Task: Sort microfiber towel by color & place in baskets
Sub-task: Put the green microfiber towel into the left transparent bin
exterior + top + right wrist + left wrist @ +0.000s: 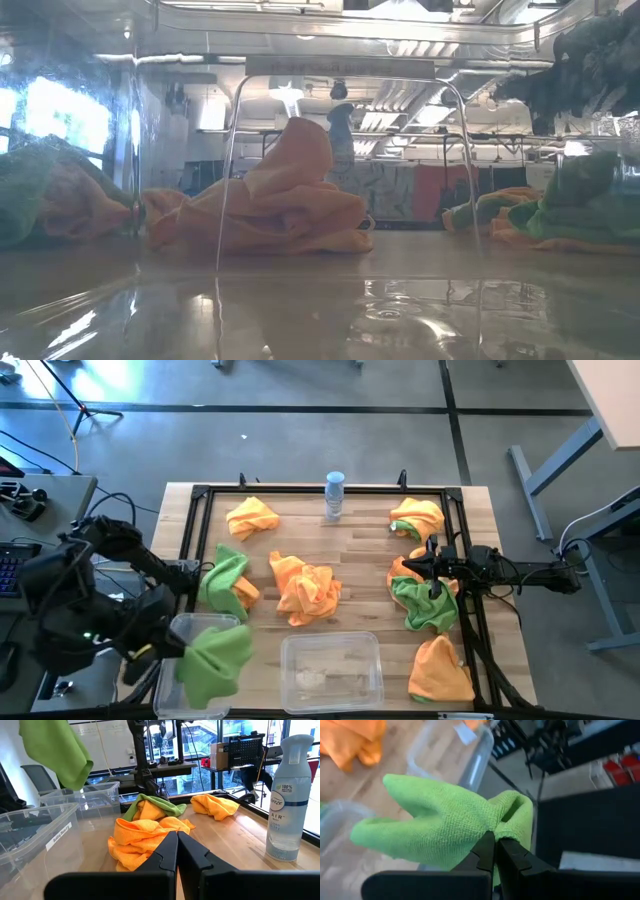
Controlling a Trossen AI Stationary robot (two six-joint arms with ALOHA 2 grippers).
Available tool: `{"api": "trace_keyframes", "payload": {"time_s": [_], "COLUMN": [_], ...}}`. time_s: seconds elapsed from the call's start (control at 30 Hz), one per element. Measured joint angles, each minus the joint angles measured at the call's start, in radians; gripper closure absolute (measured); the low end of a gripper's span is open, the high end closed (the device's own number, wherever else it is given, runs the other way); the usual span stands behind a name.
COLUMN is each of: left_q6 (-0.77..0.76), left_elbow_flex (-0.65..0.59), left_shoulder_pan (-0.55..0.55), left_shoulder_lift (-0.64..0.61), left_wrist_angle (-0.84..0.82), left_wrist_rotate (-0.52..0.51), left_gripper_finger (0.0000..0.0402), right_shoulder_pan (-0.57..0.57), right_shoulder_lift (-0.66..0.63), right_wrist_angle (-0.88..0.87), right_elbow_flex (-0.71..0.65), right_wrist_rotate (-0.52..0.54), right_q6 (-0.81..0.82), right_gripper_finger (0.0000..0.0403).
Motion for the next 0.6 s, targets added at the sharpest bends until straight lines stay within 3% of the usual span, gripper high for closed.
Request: {"api": "trace_keyframes", "payload": {"time_s": [0.3,0.6], "left_q6": [0.000,0.087], "left_elbow_flex": [-0.026,-0.331], "left_shoulder_pan": [-0.110,-0.167], "left_shoulder_lift": [-0.021,-0.020], "left_wrist_angle": [0.002,0.000], "left_wrist_rotate": [0.070,0.172], "left_gripper_finger": [0.0401,0.0401], "right_shoulder_pan": [0.000,0.000], "right_shoulder_lift": [0.000,0.000], "right_wrist_angle": [0.000,0.000], "right_elbow_flex": [0.000,0.000], "right_wrist_rotate": [0.000,0.000], "right_q6": [0.000,0.000], "right_gripper_finger": [0.0402,0.0402]}}
